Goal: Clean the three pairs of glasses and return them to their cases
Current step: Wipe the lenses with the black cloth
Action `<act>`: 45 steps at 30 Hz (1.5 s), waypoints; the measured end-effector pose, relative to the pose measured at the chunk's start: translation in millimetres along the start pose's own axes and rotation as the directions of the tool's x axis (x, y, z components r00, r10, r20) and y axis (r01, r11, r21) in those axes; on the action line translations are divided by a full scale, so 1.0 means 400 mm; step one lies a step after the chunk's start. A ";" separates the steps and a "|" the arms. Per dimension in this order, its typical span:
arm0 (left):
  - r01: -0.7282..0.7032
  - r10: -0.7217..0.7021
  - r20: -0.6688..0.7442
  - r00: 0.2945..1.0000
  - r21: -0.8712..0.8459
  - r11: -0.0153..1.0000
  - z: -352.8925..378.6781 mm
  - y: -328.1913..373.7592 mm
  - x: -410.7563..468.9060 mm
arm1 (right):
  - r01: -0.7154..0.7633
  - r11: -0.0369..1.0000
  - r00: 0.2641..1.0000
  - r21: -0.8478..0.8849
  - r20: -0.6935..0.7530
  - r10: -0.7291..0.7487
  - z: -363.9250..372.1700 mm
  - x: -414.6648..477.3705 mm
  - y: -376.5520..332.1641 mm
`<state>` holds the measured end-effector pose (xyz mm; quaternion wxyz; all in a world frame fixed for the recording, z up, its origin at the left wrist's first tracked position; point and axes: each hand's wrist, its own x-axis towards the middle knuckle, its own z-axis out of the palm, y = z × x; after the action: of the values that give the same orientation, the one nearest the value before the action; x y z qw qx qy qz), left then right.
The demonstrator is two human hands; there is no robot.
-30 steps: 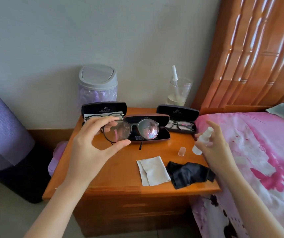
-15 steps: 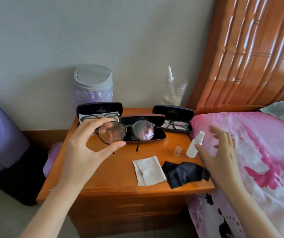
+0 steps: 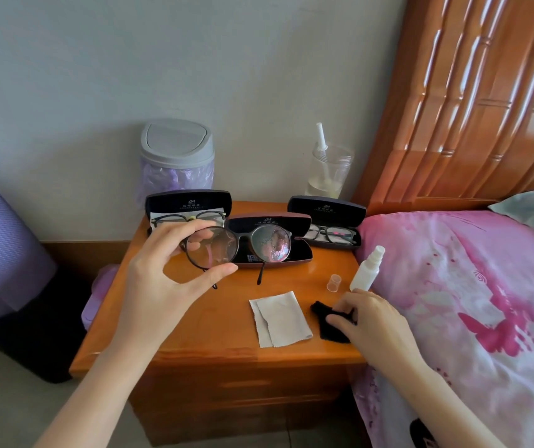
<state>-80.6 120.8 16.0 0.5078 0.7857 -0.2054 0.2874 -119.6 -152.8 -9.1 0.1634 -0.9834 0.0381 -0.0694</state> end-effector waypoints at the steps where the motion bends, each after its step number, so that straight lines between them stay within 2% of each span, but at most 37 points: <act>1: 0.001 -0.001 -0.002 1.000 -0.006 1.000 0.000 0.001 0.000 | -0.047 0.993 0.998 0.107 -0.026 0.050 -0.007 0.003 0.007; 3: 0.005 -0.005 -0.006 1.000 -0.016 1.000 -0.001 0.003 0.000 | -0.102 0.913 0.986 0.395 -0.079 0.145 -0.030 0.009 0.018; 5: 0.009 -0.009 -0.007 1.000 -0.022 1.000 -0.001 0.003 0.000 | -0.088 0.779 0.979 0.621 -0.091 0.182 -0.064 0.012 0.014; 9: 0.015 -0.015 0.009 1.000 -0.047 0.999 -0.004 0.006 0.001 | -0.064 0.514 0.985 0.856 -0.028 0.170 -0.137 0.028 -0.031; 13: 0.027 -0.028 -0.009 1.000 -0.062 0.998 -0.004 0.013 -0.003 | -0.126 0.260 0.981 0.957 0.081 0.176 -0.163 0.043 -0.083; 18: 0.025 -0.026 -0.048 0.998 -0.022 0.999 0.002 0.022 -0.013 | -0.288 -0.112 0.954 0.951 0.295 0.052 -0.105 -0.001 -0.176; 25: 0.003 0.000 -0.068 0.998 0.053 0.999 0.021 0.028 -0.033 | -0.298 -0.427 0.932 0.854 0.357 0.064 -0.064 0.007 -0.239; 27: 0.001 0.005 -0.082 0.997 0.074 0.997 0.025 0.031 -0.037 | -0.282 -0.449 0.937 0.848 0.344 0.060 -0.064 0.010 -0.243; 35: -0.046 0.060 -0.094 0.994 0.153 0.987 0.040 0.052 -0.048 | -0.271 -0.274 0.947 0.923 0.306 0.094 -0.044 0.035 -0.256; 40: -0.043 0.058 -0.087 0.994 0.162 0.986 0.046 0.056 -0.059 | -0.258 -0.255 0.946 0.932 0.297 0.126 -0.036 0.041 -0.272; 45: -0.014 0.028 -0.085 0.996 0.168 0.986 0.048 0.061 -0.062 | -0.192 -0.150 0.952 0.970 0.222 0.212 -0.037 0.049 -0.290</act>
<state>-109.6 94.4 10.1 0.4454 0.8101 -0.1664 0.3431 -96.4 -50.0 44.9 0.8469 -0.5135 0.1270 -0.0547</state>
